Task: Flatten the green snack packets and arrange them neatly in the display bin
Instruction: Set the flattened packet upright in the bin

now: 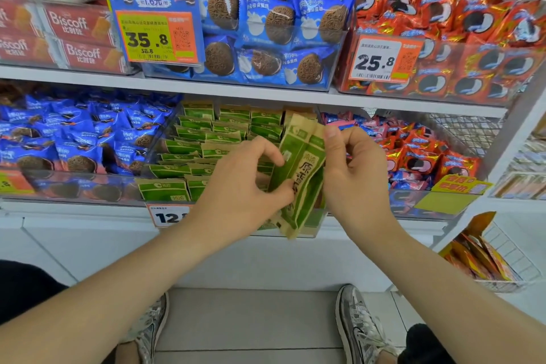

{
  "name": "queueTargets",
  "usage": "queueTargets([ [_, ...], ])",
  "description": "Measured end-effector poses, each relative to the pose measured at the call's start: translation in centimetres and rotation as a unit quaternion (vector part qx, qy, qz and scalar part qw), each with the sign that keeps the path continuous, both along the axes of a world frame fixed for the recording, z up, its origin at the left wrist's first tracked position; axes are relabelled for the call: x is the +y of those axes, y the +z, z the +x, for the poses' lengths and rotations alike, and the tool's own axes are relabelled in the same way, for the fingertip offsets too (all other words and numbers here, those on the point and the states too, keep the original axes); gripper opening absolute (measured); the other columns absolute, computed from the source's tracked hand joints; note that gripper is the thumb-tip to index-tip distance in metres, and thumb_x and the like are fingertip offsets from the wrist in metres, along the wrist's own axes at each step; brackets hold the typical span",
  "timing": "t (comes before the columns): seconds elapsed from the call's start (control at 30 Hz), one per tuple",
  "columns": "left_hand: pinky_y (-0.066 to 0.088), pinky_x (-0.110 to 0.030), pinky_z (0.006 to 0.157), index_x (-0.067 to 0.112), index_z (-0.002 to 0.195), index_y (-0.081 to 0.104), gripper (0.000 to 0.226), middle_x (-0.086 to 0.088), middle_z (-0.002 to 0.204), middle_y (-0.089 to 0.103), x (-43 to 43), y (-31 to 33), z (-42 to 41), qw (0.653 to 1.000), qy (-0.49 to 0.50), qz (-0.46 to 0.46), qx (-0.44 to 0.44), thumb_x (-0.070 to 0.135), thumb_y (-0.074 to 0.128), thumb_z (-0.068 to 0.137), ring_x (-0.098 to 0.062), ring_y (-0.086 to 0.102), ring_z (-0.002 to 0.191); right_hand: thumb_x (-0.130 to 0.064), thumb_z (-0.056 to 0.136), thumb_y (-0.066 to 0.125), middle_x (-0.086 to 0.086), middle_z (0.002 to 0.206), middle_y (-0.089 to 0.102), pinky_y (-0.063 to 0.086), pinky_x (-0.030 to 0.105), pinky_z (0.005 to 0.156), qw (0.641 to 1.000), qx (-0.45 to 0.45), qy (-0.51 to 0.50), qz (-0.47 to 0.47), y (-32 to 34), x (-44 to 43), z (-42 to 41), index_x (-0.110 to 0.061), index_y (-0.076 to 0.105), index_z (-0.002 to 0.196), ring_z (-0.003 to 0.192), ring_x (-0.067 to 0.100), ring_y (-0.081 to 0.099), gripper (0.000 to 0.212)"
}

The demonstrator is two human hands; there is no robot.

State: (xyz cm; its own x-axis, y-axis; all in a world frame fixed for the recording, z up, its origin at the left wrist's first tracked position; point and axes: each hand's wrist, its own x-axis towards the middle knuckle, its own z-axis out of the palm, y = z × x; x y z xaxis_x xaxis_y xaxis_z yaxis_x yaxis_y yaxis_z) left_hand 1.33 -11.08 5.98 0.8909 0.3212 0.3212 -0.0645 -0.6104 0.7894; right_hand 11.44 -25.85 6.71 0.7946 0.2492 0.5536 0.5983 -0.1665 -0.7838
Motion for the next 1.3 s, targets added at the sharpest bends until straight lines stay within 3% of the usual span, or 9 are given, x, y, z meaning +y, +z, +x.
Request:
queueTargets([
  [0.27,0.06,-0.024,0.064,0.026,0.119,0.048,0.021,0.014,0.116,0.063,-0.1,-0.4,-0.1,0.997,-0.029,0.074,-0.008,0.032,0.061,0.105,-0.002,0.068,0.084,-0.048,0.107,0.05,0.037,0.075,0.052,0.054,0.072,0.057,0.978,0.17,0.013,0.121,-0.4,0.1,0.6,0.005,0.048,0.081,0.065,0.05,0.055,0.06],
  [0.43,0.049,-0.011,0.089,0.039,0.14,0.04,0.068,0.028,0.128,0.055,0.0,0.2,-1.0,0.99,-0.085,0.11,0.019,0.062,0.074,0.087,0.008,0.055,0.115,-0.026,0.113,0.051,0.025,0.092,0.075,0.066,0.049,0.065,0.942,0.274,0.088,0.174,0.7,-0.2,0.0,0.017,0.058,0.106,0.079,0.028,0.078,0.045],
  [0.6,0.055,-0.029,0.064,0.026,0.12,0.058,0.018,0.004,0.094,0.068,0.5,0.5,-0.6,0.991,-0.125,-0.031,0.031,0.02,0.062,0.104,-0.006,0.063,0.074,-0.029,0.093,0.063,0.006,0.108,0.075,0.063,0.039,0.069,0.92,0.31,0.171,0.168,2.1,-0.8,0.4,-0.016,0.067,0.125,0.082,0.017,0.074,0.036],
  [0.7,0.063,-0.034,0.088,0.025,0.134,0.063,0.028,0.005,0.116,0.076,0.8,1.0,-0.5,0.97,-0.187,-0.14,0.061,0.015,0.049,0.112,-0.012,0.074,0.104,-0.029,0.081,0.069,0.001,0.12,0.064,0.062,0.03,0.077,0.974,0.192,0.118,0.032,2.1,-1.1,1.4,-0.039,0.057,0.137,0.091,0.007,0.072,0.058],
  [0.8,0.062,-0.037,0.094,0.022,0.138,0.061,0.029,0.001,0.124,0.076,0.8,0.7,-0.1,0.947,-0.237,-0.191,0.098,0.018,0.047,0.113,-0.017,0.075,0.113,-0.015,0.092,0.078,0.004,0.127,0.068,0.064,0.042,0.089,0.964,0.218,0.15,0.009,1.7,-1.6,2.3,-0.035,0.055,0.14,0.103,0.015,0.075,0.057],
  [0.9,0.062,-0.031,0.078,0.025,0.124,0.069,0.02,0.011,0.106,0.08,1.3,-0.9,0.6,0.987,-0.142,0.066,0.041,0.027,0.055,0.11,-0.005,0.075,0.093,-0.007,0.093,0.08,0.008,0.107,0.078,0.064,0.053,0.088,0.971,0.174,0.161,-0.027,1.7,-2.5,3.6,-0.018,0.059,0.125,0.099,0.024,0.077,0.039],
  [1.0,0.059,-0.03,0.074,0.031,0.12,0.074,0.019,0.018,0.101,0.074,1.6,-1.5,1.0,0.974,-0.033,0.225,-0.003,0.035,0.063,0.105,0.0,0.067,0.078,-0.009,0.092,0.08,0.005,0.096,0.072,0.06,0.055,0.086,0.993,0.019,0.096,-0.067,1.6,-3.2,4.8,-0.017,0.054,0.112,0.091,0.023,0.072,0.034],
  [1.17,0.061,-0.038,0.079,0.041,0.137,0.065,0.033,0.014,0.13,0.068,2.0,-2.0,1.7,0.932,0.0,0.36,0.04,0.036,0.064,0.105,-0.016,0.071,0.106,-0.013,0.091,0.082,-0.013,0.094,0.068,0.058,0.052,0.081,0.991,-0.04,0.086,-0.095,0.3,-3.1,6.4,-0.023,0.051,0.111,0.087,0.017,0.069,0.037],
  [1.3,0.06,-0.036,0.073,0.048,0.133,0.068,0.03,0.014,0.118,0.076,2.5,-1.5,2.4,0.918,0.039,0.392,0.044,0.034,0.061,0.107,-0.016,0.072,0.103,-0.025,0.087,0.086,-0.003,0.109,0.066,0.05,0.046,0.092,0.897,-0.175,0.097,-0.394,-1.7,-2.4,6.8,-0.023,0.066,0.121,0.103,0.024,0.059,0.04],
])
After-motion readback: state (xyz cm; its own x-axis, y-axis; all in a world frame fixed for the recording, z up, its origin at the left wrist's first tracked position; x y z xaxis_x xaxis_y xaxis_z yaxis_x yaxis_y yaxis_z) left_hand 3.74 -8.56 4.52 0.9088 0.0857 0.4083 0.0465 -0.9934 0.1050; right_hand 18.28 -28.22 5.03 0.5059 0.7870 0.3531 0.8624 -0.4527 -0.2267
